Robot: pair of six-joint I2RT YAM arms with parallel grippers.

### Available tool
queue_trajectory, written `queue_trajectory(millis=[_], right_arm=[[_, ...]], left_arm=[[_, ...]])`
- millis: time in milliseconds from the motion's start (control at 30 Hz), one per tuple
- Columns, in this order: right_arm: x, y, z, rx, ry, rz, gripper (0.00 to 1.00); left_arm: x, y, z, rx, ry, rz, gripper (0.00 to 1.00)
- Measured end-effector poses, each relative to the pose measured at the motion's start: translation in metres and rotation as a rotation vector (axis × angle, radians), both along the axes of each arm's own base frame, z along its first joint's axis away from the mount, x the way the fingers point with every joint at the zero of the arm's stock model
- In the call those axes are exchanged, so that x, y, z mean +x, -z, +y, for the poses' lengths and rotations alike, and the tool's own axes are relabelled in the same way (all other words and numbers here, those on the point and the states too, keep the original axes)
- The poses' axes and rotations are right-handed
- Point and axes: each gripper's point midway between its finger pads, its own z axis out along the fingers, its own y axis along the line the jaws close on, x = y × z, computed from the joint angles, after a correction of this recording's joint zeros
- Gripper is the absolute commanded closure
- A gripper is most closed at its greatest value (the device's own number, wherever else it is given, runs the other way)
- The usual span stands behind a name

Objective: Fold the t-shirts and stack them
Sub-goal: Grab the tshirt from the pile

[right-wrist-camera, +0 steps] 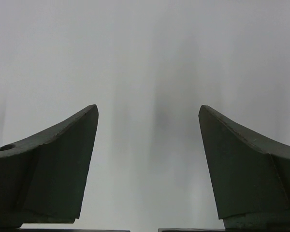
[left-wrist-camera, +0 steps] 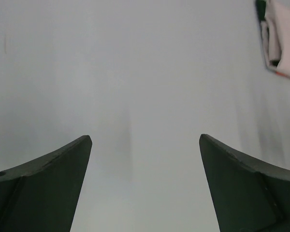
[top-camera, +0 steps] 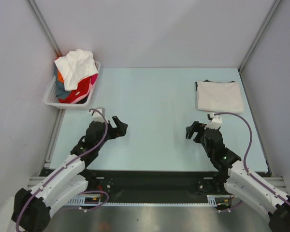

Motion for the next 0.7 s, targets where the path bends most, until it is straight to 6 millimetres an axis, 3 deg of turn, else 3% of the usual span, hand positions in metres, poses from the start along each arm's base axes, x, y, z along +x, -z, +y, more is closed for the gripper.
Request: queue_trajectory(millis=[133, 333, 600, 700], right_arm=[[-0.001, 0.002, -0.003, -0.004, 0.015, 0.009, 0.12], [-0.001, 0.004, -0.005, -0.005, 0.026, 0.017, 0.21], [-0.002, 0.005, -0.005, -0.005, 0.028, 0.019, 0.26], [-0.002, 0.005, -0.005, -0.006, 0.028, 0.021, 0.26]], left_arm=[[0.027, -0.038, 0.014, -0.089, -0.132, -0.035, 0.0], [0.099, -0.083, 0.07, -0.146, -0.41, -0.004, 0.0], [0.183, -0.134, 0.144, -0.157, -0.688, -0.042, 0.18], [0.211, -0.149, 0.16, -0.134, -0.76, -0.059, 0.23]])
